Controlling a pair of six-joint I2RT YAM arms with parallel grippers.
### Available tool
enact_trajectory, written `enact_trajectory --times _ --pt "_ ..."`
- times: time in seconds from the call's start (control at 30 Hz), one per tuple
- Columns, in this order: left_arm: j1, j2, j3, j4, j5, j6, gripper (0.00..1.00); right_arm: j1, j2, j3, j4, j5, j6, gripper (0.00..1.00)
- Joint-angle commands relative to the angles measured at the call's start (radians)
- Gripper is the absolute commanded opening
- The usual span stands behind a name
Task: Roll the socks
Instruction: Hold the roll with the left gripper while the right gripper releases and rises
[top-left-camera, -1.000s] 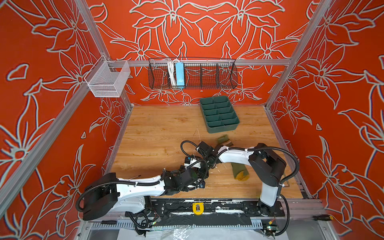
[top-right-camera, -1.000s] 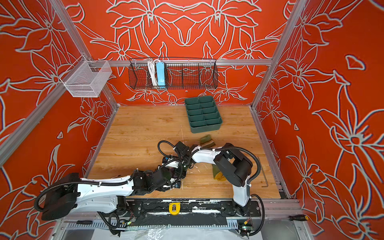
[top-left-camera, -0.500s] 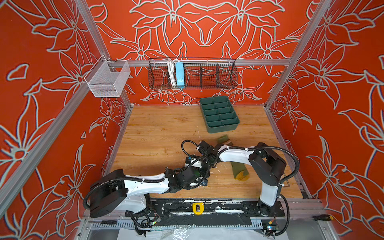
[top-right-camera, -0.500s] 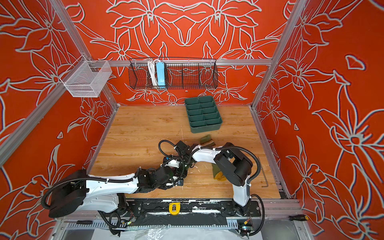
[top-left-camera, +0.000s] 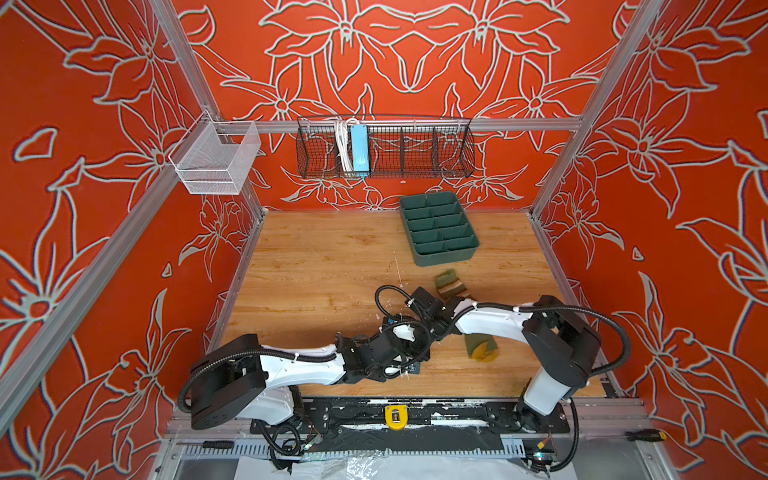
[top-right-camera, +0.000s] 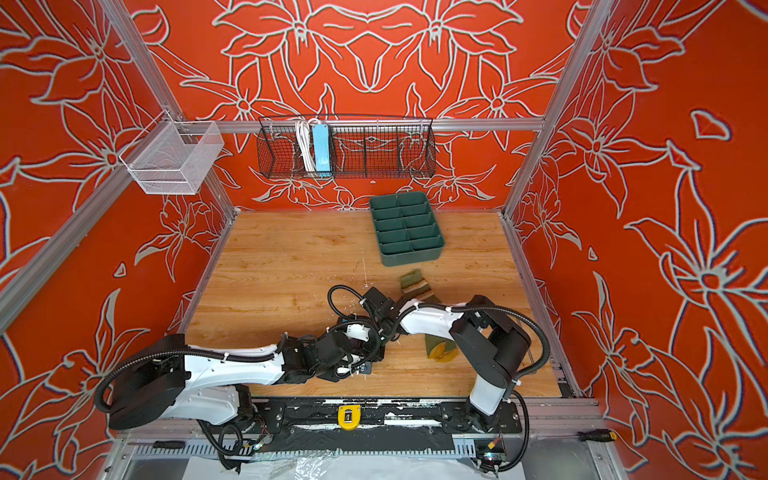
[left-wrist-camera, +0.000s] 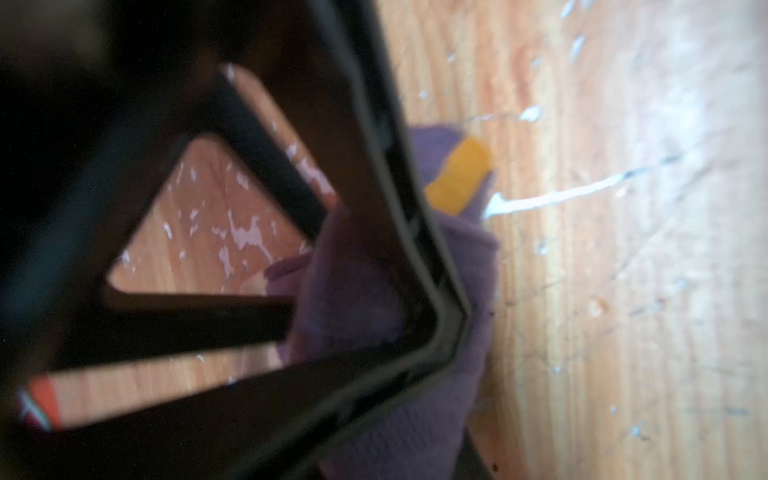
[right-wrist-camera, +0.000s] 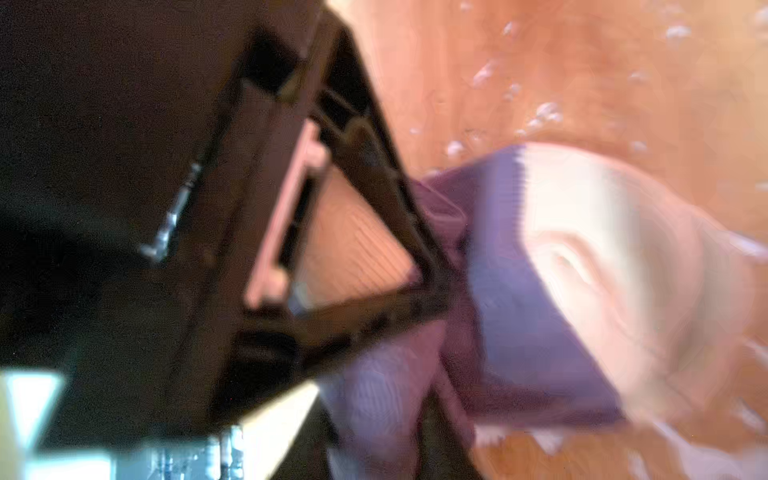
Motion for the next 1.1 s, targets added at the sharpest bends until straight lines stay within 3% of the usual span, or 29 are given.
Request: enact_trajectory --times 0.0,0.1,0.33,0.47,0.6,0.67,0.83,1.07 --pt "0.015 0.022 0.001 -0.068 0.004 -0.050 0.00 -0.016 -0.084 -0.076 0.057 0.160 0.046 0.62" --pt "0.013 0.020 -0.004 -0.076 -0.001 -0.057 0.00 -0.032 -0.184 -0.129 0.108 0.224 0.083 0.79" --pt "0.013 0.038 0.010 -0.103 -0.003 -0.070 0.00 -0.096 -0.465 -0.231 0.184 0.450 0.163 0.80" --pt "0.014 0.064 0.056 -0.162 0.030 -0.095 0.00 -0.119 -0.662 -0.255 0.160 0.790 0.172 0.86" --pt "0.021 0.141 0.167 -0.283 0.159 -0.116 0.00 -0.136 -0.902 -0.277 0.223 1.201 0.180 0.90" --pt "0.021 0.189 0.245 -0.338 0.212 -0.147 0.00 -0.139 -1.020 -0.267 0.248 1.328 0.170 0.89" --pt "0.022 0.346 0.416 -0.390 0.217 -0.295 0.00 -0.139 -1.223 -0.212 0.162 1.293 0.108 0.83" --pt "0.026 0.563 0.602 -0.460 0.251 -0.434 0.00 -0.138 -1.251 -0.173 -0.022 1.180 0.109 0.76"
